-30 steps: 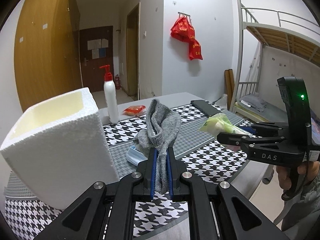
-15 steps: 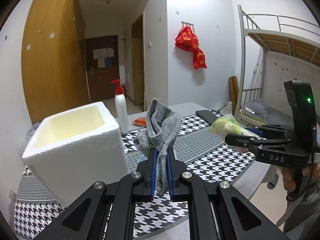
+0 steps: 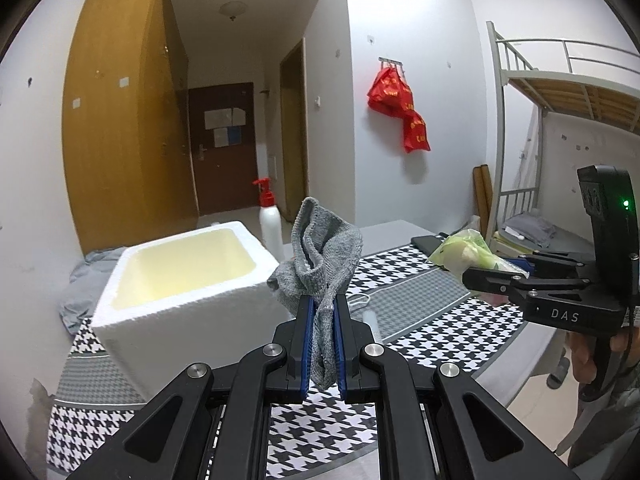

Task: Organize soft objects
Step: 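Carry the tissue pack with the right gripper over the foam box while the left gripper holds the sock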

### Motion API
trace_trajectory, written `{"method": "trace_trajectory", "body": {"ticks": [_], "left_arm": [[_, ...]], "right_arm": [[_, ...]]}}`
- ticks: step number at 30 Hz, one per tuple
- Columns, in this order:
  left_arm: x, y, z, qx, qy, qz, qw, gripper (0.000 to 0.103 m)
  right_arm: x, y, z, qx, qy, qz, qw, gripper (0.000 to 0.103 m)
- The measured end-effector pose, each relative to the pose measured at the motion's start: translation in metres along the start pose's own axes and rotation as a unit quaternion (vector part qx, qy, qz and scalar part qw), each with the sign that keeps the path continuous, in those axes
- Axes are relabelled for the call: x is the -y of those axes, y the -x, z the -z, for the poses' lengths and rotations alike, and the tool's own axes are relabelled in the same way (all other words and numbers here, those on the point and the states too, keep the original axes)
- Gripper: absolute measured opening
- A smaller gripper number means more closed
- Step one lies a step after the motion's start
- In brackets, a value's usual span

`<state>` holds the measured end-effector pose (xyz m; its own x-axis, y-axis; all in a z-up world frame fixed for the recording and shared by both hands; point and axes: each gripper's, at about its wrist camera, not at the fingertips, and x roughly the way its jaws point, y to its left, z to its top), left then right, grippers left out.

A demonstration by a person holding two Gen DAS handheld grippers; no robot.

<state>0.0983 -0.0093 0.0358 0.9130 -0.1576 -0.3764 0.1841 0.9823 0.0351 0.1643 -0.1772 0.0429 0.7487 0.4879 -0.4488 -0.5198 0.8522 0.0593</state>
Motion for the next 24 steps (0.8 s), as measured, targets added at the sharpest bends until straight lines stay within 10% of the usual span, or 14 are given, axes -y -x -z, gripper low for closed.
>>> {"method": "trace_trajectory", "body": {"ticks": [24], "left_arm": [[-0.048, 0.037, 0.008, 0.018, 0.044, -0.092, 0.9946, 0.010]], "right_arm": [[-0.048, -0.026, -0.036, 0.020, 0.049, -0.074, 0.996, 0.037]]}}
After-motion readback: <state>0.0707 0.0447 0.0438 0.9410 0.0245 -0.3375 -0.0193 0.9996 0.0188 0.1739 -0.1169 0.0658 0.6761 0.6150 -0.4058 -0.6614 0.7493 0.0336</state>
